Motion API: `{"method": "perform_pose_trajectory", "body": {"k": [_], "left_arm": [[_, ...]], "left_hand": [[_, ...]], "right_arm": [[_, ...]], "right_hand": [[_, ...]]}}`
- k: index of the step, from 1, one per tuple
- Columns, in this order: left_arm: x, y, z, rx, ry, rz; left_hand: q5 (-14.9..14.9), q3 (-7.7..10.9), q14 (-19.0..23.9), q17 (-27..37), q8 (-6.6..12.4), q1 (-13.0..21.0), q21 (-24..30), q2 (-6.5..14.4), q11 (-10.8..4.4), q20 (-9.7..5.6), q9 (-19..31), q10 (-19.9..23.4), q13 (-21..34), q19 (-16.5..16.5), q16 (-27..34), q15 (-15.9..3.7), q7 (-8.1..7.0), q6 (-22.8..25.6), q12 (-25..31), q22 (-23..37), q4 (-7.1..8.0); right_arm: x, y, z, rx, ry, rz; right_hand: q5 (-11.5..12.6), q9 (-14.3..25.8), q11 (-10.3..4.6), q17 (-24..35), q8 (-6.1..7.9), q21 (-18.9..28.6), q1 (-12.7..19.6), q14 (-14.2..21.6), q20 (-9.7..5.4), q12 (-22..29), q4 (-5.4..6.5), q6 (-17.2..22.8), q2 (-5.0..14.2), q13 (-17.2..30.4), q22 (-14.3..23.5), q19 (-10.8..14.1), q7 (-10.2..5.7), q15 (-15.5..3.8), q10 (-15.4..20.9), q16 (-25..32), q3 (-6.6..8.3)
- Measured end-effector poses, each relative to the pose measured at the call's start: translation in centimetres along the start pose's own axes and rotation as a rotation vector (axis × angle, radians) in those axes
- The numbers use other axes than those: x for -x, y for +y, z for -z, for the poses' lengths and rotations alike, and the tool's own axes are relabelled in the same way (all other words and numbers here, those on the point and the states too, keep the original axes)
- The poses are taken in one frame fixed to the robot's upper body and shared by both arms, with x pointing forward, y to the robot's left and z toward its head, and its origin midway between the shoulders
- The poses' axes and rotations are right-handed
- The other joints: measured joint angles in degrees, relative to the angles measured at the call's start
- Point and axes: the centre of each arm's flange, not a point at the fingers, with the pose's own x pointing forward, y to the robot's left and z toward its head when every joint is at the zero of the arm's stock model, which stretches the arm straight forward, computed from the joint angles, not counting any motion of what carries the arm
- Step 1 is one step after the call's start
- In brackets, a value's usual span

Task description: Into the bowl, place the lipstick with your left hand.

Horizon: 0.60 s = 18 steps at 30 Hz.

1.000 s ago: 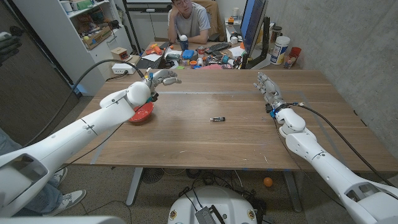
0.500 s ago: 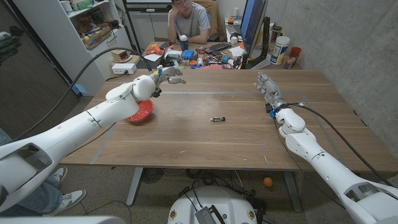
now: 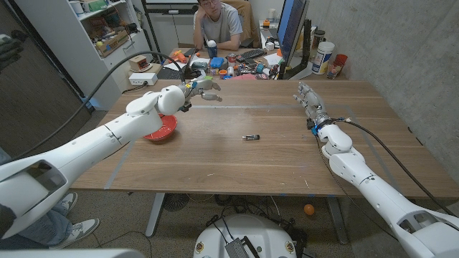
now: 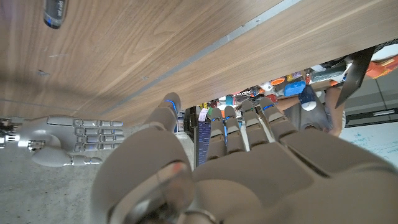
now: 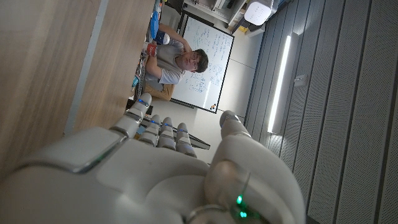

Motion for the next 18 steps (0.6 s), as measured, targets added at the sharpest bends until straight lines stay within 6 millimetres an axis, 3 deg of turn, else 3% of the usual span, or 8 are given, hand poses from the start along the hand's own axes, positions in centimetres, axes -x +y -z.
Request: {"method": "perform_pose_trajectory", "body": {"k": [14,18], "left_arm": [[-0.8,-1.0,-2.2,-0.121,-0.088,0.078],[-1.0,-1.7,-2.9,-0.167,-0.115,0.106]], "left_hand": [[0.00,-0.47,0.20,-0.01,-0.44,0.62,0.00,-0.17,-0.23,-0.02,-0.01,0.24,0.26,-0.61,0.00,-0.23,-0.41,0.41,0.00,0.04,0.00],[-0.26,-0.89,-0.93,-0.01,-0.44,1.21,-0.29,-0.30,-0.23,-0.68,-0.01,0.24,0.26,-1.27,-0.27,-1.35,-1.06,0.37,0.00,0.12,0.06]], "right_arm": [[0.0,-0.1,-0.5,0.007,-0.014,0.029],[0.0,0.1,-0.7,0.009,-0.019,0.036]], "right_hand": [[0.00,0.00,0.00,-0.01,0.00,0.00,-0.32,0.00,0.00,0.00,0.25,0.00,-0.32,0.00,0.00,0.00,0.00,0.00,0.00,0.00,-0.25],[0.00,-0.01,0.22,-0.01,0.00,0.00,-0.32,0.32,0.32,0.00,0.01,0.00,-0.32,0.00,-0.01,0.31,0.00,0.32,0.22,0.00,-0.49]]}}
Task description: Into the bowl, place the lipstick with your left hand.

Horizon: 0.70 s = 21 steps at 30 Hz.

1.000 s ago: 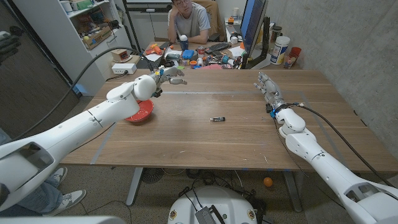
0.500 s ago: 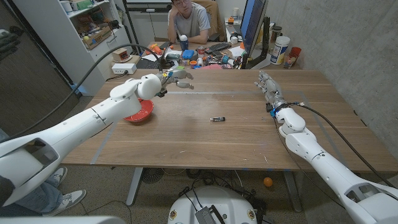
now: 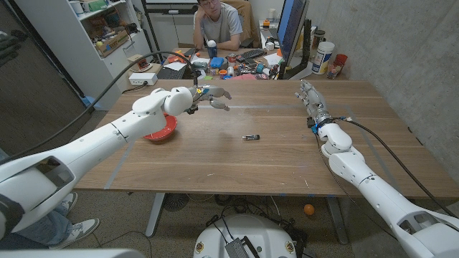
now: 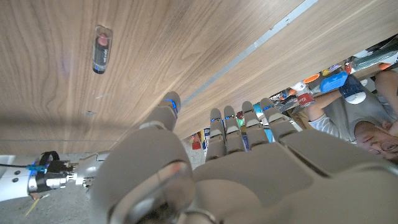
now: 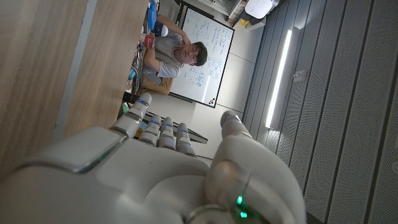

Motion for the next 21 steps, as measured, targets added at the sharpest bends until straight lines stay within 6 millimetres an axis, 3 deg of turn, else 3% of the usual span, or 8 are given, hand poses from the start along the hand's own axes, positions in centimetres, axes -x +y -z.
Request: {"method": "perform_pose_trajectory", "body": {"k": [21], "left_arm": [[-1.1,-2.8,-3.6,-0.089,-0.080,0.068]], "left_hand": [[-0.20,-0.46,-0.51,0.00,-0.44,0.83,0.00,-0.23,-0.18,0.77,-0.01,-0.64,0.26,-1.49,-0.18,-0.09,-0.37,-0.38,-0.27,0.00,0.01]], "right_arm": [[-0.1,0.8,-0.5,0.026,-0.014,0.022]], "right_hand": [[0.00,-0.01,0.00,0.28,0.00,0.00,-0.45,0.40,-0.01,0.00,-0.24,0.00,-0.45,0.00,-0.01,-0.01,0.00,-0.21,0.00,0.00,-0.24]]}}
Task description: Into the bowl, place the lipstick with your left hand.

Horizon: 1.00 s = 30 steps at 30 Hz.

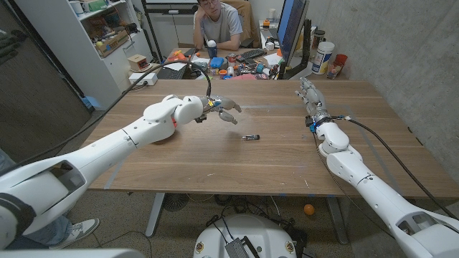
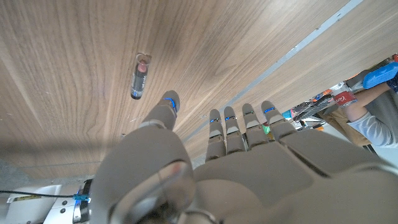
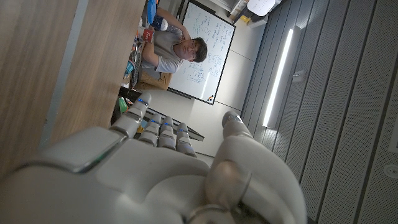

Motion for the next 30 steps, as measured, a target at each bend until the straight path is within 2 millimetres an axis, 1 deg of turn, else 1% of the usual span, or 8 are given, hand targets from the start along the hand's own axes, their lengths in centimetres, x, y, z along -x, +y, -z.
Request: {"method": "perform_pose_trajectory", "body": {"k": [1,4,6,11,15,18,21,30], "left_arm": [[0.0,0.0,0.0,-0.001,0.001,0.001],[-0.4,-0.6,-1.0,-0.002,-0.014,0.012],[-0.5,-0.7,-1.2,-0.007,-0.016,0.017],[-1.2,-1.5,-2.5,-0.020,-0.030,0.046],[-1.7,-1.9,-3.1,-0.039,-0.025,0.070],[-1.8,-2.1,-3.2,-0.054,-0.016,0.083],[-2.3,-2.4,-4.0,-0.067,-0.024,0.095],[-2.8,-2.6,-5.0,-0.086,-0.033,0.105]], "left_hand": [[0.00,0.00,0.00,0.00,0.00,0.00,0.00,0.00,0.00,0.00,0.00,0.00,0.00,0.00,0.00,0.00,0.00,0.00,0.00,0.00,0.00],[0.00,0.00,0.00,0.00,0.00,0.00,0.00,0.00,0.00,0.00,0.00,0.00,0.00,0.00,0.00,0.00,0.00,0.00,0.00,0.00,0.00],[0.00,-0.23,0.00,0.00,0.00,0.00,0.00,0.00,0.00,0.00,0.00,0.00,0.00,0.00,0.00,0.00,0.00,0.00,0.00,0.00,0.23],[0.00,-0.23,0.14,0.00,0.00,0.22,0.00,-0.23,0.00,0.00,0.00,0.00,-0.01,0.00,0.00,0.14,0.00,0.00,0.00,0.00,0.23],[0.00,-0.40,0.21,0.00,-0.45,0.22,0.00,-0.22,0.20,0.22,-0.01,-0.20,0.27,0.23,0.00,0.49,0.01,0.00,0.00,0.14,0.41],[0.00,-0.40,0.05,0.00,-0.45,0.22,0.00,-0.22,0.30,0.22,0.00,-0.30,0.28,0.23,0.00,0.65,0.01,0.00,0.00,0.16,0.41],[0.00,-0.64,0.05,0.00,-0.45,0.22,0.00,-0.22,0.30,0.22,0.27,-0.30,0.28,0.23,0.00,0.65,0.01,0.00,0.00,0.16,0.17],[0.00,-0.87,0.59,0.00,-0.45,0.22,0.00,-0.22,0.30,0.51,0.29,-0.30,0.27,0.53,0.00,1.19,0.01,0.00,0.00,0.15,0.41]], "right_arm": [[0.0,0.0,0.0,0.000,0.000,0.000],[-0.1,0.1,-0.1,-0.001,-0.002,0.002],[-0.2,0.0,0.0,-0.001,-0.003,0.004],[-0.3,0.0,0.0,-0.002,-0.007,0.006],[-0.4,-0.2,0.1,-0.003,-0.006,0.006],[-0.4,-0.3,0.2,-0.003,-0.004,0.008],[-0.5,-0.3,0.2,-0.003,-0.006,0.006],[-0.6,-0.6,0.1,-0.004,-0.012,0.003]], "right_hand": [[0.00,0.00,0.00,0.00,0.00,0.00,0.00,0.00,0.00,0.00,0.00,0.00,0.00,0.00,0.00,0.00,0.00,0.00,0.00,0.00,0.00],[0.00,0.00,-0.31,0.00,0.00,0.00,0.00,0.00,0.00,0.00,0.00,0.01,0.00,0.00,0.00,0.00,-0.01,0.00,0.32,0.00,0.00],[0.00,0.00,-0.31,0.00,0.00,0.00,0.00,0.00,0.00,0.00,0.00,0.32,0.00,0.00,0.00,0.00,-0.32,0.00,0.32,0.00,0.00],[0.00,0.00,-0.12,-0.01,0.00,0.00,0.01,0.00,-0.33,0.00,0.00,0.31,0.01,0.00,0.00,0.33,-0.31,0.00,0.51,0.00,0.00],[0.00,0.00,-0.12,-0.01,0.00,0.00,0.01,-0.01,-0.33,0.00,0.00,0.31,0.01,0.00,0.00,0.33,-0.31,0.00,0.51,0.00,0.00],[0.00,0.00,-0.12,-0.01,0.00,0.00,0.01,-0.01,-0.32,0.00,0.00,0.31,0.01,0.00,0.00,0.34,-0.31,0.00,0.51,0.00,0.00],[0.00,0.00,-0.02,-0.01,0.00,0.00,0.01,-0.01,-0.02,0.00,0.00,0.31,0.01,0.00,0.00,0.64,-0.31,0.00,1.02,0.00,0.00],[0.00,0.00,-0.02,-0.02,0.00,0.00,0.01,0.30,-0.01,0.00,-0.24,0.31,0.01,0.00,0.00,0.63,-0.31,-0.31,1.02,0.00,-0.24]]}}
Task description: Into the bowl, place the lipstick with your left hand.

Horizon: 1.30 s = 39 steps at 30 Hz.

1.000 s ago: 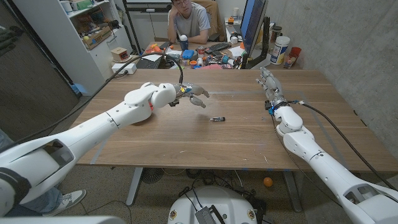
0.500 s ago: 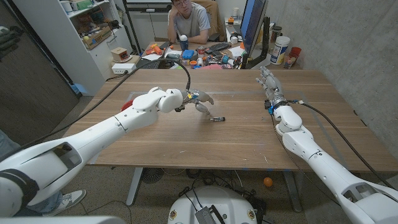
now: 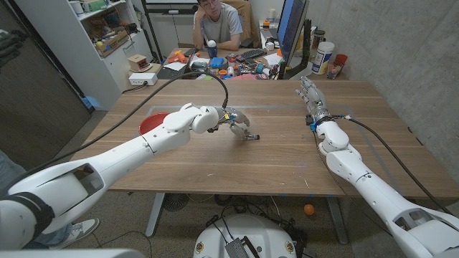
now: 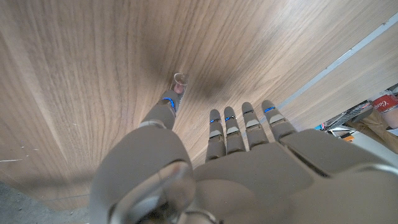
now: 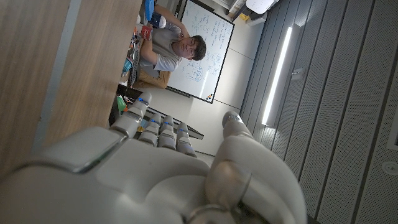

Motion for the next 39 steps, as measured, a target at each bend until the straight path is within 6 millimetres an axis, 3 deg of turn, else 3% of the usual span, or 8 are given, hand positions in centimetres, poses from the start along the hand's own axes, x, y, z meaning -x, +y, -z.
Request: {"method": "perform_pose_trajectory", "body": {"k": [19,39], "left_arm": [[-0.4,0.2,-3.1,-0.007,-0.054,-0.036],[0.5,-0.9,-2.5,0.024,0.020,-0.051]], "left_hand": [[0.00,-0.71,0.29,0.00,0.00,0.00,0.00,0.00,-0.21,0.33,-0.01,0.22,0.26,-0.34,0.33,0.28,-0.32,0.32,0.00,-0.01,0.22],[0.00,-0.95,0.79,0.00,0.00,0.00,0.28,0.00,-0.30,0.85,-0.01,0.75,0.26,-0.41,0.33,0.36,-0.20,1.24,0.00,-0.02,0.46]], "right_arm": [[0.1,-0.6,-0.4,-0.012,-0.017,-0.005],[0.2,-0.9,0.2,-0.021,-0.005,-0.009]], "right_hand": [[0.00,0.00,0.10,-0.01,0.00,-0.34,0.00,0.31,0.00,0.00,0.23,0.00,0.00,0.00,0.00,-0.01,0.00,0.31,0.52,0.00,-0.23],[0.00,0.00,0.10,-0.01,0.00,-0.34,0.00,0.30,0.00,0.00,0.00,0.00,0.00,0.00,-0.01,-0.01,0.00,0.31,0.51,0.00,-0.46]]}}
